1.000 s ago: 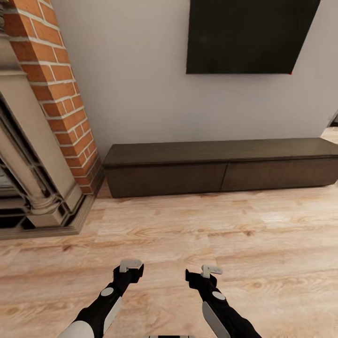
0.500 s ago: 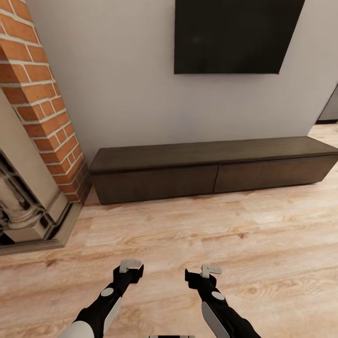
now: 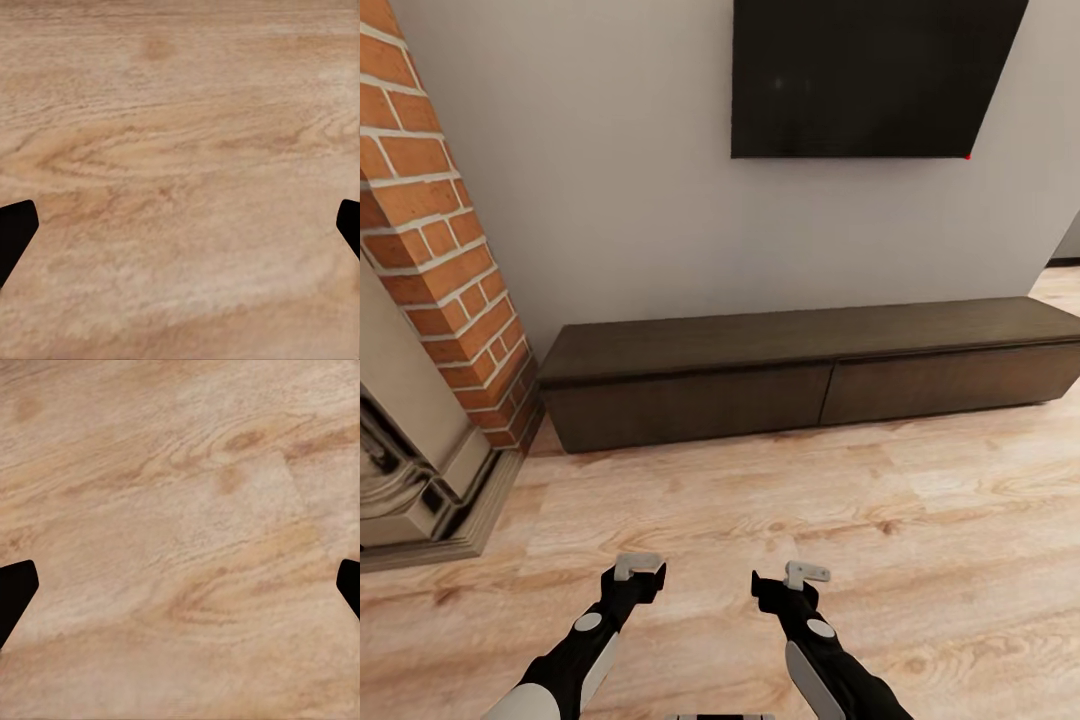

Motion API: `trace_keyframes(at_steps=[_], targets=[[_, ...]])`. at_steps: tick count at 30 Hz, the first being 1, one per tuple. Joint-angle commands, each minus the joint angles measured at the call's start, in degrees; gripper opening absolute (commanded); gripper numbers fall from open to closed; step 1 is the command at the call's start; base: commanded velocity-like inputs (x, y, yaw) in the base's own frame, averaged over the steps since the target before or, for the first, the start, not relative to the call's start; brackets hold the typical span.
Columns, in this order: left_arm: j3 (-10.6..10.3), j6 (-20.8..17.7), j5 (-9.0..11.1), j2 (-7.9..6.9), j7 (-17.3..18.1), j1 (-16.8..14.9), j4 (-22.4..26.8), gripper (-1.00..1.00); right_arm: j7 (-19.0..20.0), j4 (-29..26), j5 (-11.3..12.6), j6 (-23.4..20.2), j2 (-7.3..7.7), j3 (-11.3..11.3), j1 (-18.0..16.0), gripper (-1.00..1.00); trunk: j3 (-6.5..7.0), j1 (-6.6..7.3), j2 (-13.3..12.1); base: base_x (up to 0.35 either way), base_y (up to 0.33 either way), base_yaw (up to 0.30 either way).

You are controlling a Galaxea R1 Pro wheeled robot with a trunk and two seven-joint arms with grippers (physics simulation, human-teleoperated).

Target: Place each of the two pumpkins and all three candles from the living room inside a cabinet in the living room (use any cabinet), then make sure every cabinet is closed, and position the cauldron so it is next to a table in the living room.

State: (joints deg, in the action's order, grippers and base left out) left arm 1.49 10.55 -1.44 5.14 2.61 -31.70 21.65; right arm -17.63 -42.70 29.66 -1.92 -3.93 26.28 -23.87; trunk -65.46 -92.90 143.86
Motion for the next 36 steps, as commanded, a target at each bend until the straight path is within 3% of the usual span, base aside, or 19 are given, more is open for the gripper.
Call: trace_keyframes(at_steps=[1, 10, 14, 17, 19, 20, 22, 23, 25, 29, 32, 33, 36], targets=[[0.2, 0.2, -0.1, 0.02, 0.2, 0.0, 0.0, 1.0, -0.5, -0.1, 0.3, -0.2, 0.05, 0.2, 0.0, 1.0, -0.05, 0.0, 0.0, 0.053, 0.0, 0.0], [0.2, 0.2, -0.1, 0.0, 0.4, 0.0, 0.2, 1.0, -0.5, 0.4, 0.1, -0.2, 0.15, 0.1, 0.0, 1.0, -0.05, 0.0, 0.0, 0.013, 0.0, 0.0], [0.2, -0.1, 0.0, -0.02, 0.5, 0.0, 4.1, 1.0, -0.5, 0.5, 0.6, -0.2, 0.33, -0.5, -0.1, 1.0, -0.05, 0.0, 0.0, 0.001, 0.0, 0.0], [0.3, -0.6, 0.0, -0.04, 0.6, 0.1, 9.3, 1.0, 0.1, -0.1, 1.8, -0.2, 0.2, -3.9, -0.4, 1.0, -0.05, 0.0, 0.0, 0.0, 0.0, 0.0], [0.3, -1.4, 0.1, -0.12, 0.7, 0.8, 12.9, 1.0, 2.1, -0.3, 3.8, -0.2, 0.05, -7.4, -1.0, 1.0, -0.05, 0.0, 0.0, 0.0, 0.0, 0.0], [0.3, -2.5, 0.1, -0.27, 0.8, 1.5, 15.2, 1.0, 5.4, -0.2, 6.3, -0.4, 0.1, -9.5, -1.5, 1.0, -0.05, 0.0, 0.0, 0.0, 0.0, 0.0], [0.3, -3.8, 0.1, -0.44, 0.8, 2.4, 17.9, 1.0, 10.2, 0.1, 9.8, -0.5, 0.28, -11.4, -2.0, 1.0, -0.05, 0.0, 0.0, 0.0, 0.0, 0.0], [0.3, -5.2, 0.1, -0.59, 0.8, 3.5, 20.8, 1.0, 15.2, 0.9, 13.4, -0.6, 0.56, -13.0, -2.8, 1.0, -0.05, 0.0, 0.0, 0.0, 0.0, 0.0], [0.3, -7.7, 0.1, -0.71, 0.8, 5.9, 26.2, 1.0, 22.2, 4.1, 18.1, -0.8, 1.76, -14.6, -4.7, 1.0, -0.05, 0.0, 0.0, 0.0, 0.0, 0.0], [0.3, -12.5, 0.1, -0.8, 0.9, 9.8, 34.3, 1.0, 31.5, 9.9, 23.4, -1.4, 3.37, -16.1, -8.1, 1.0, -0.05, 0.0, 0.0, 0.0, 0.0, 0.0], [0.3, -15.6, 0.1, -0.82, 0.9, 11.5, 37.8, 1.0, 36.6, 11.3, 27.7, -4.4, 4.0, -17.2, -9.0, 1.0, -0.05, 0.0, 0.0, 0.0, 0.0, 0.0], [0.3, -16.7, 0.1, -0.83, 0.8, 12.7, 39.6, 1.0, 38.7, 11.7, 30.1, -6.7, 4.31, -18.0, -9.3, 1.0, -0.05, 0.0, 0.0, 0.0, 0.0, 0.0], [0.3, -17.9, 0.2, -0.83, 0.8, 15.9, 43.8, 1.0, 41.1, 12.0, 34.0, -10.2, 4.99, -19.2, -9.5, 1.0, -0.05, 0.0, 0.0, 0.016, 0.0, 0.0]])
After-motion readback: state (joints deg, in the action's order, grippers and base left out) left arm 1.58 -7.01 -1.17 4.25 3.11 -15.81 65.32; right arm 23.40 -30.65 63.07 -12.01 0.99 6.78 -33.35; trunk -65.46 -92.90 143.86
